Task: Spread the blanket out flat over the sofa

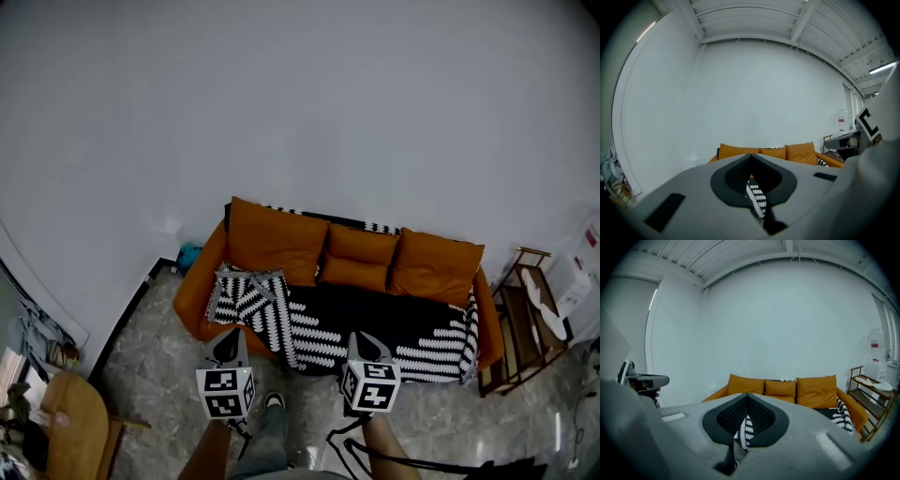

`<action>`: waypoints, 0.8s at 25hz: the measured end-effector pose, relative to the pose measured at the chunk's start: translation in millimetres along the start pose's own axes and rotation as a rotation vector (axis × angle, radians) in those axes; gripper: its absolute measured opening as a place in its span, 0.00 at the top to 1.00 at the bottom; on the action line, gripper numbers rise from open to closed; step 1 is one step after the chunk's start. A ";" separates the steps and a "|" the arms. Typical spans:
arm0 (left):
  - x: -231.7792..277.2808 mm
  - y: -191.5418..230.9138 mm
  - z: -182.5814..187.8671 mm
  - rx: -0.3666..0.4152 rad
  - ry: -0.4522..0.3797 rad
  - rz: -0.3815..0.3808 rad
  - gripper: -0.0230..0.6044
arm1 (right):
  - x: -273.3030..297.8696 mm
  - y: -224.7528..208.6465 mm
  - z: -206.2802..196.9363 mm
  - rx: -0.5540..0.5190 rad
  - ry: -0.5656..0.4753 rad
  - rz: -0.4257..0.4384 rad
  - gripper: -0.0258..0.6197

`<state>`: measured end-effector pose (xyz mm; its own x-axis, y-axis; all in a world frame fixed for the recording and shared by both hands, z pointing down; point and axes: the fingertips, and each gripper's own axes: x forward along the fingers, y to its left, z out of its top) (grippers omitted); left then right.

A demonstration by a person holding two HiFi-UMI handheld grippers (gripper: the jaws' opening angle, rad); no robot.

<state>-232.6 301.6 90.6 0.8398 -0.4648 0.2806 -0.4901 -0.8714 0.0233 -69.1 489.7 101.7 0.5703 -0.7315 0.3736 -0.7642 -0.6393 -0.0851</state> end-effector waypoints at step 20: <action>167.7 17.3 56.7 0.044 -0.008 -0.076 0.96 | 137.2 -41.7 73.8 0.031 -0.032 -0.055 0.95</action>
<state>-87.0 199.7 83.6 0.8761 -0.3980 0.2722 -0.4142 -0.9102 0.0022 63.2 398.5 88.3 0.6208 -0.7019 0.3493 -0.7220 -0.6854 -0.0941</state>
